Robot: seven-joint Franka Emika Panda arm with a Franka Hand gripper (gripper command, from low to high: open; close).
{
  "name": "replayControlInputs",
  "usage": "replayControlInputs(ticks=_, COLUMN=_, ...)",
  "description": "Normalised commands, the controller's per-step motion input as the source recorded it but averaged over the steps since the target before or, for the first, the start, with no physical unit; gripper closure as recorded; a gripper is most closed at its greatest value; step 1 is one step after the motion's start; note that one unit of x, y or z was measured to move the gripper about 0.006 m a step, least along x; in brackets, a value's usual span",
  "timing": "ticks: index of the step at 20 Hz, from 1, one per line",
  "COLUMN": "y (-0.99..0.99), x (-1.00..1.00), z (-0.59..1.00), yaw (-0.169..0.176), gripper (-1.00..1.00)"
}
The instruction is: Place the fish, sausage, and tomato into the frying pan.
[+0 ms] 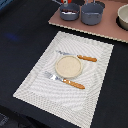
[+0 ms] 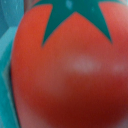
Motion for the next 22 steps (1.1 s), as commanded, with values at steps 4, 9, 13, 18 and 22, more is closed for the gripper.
replayControlInputs(ticks=4, y=0.38, x=0.01, z=-0.11, yaw=-0.001, gripper=-1.0)
replayControlInputs(ticks=9, y=0.31, x=0.07, z=0.48, yaw=0.0, gripper=-1.0)
replayControlInputs(ticks=13, y=0.23, x=0.15, z=0.94, yaw=0.0, gripper=-1.0)
replayControlInputs(ticks=18, y=0.02, x=0.02, z=1.0, yaw=0.0, gripper=-1.0)
replayControlInputs(ticks=22, y=0.01, x=0.07, z=1.0, yaw=0.0, gripper=-1.0)
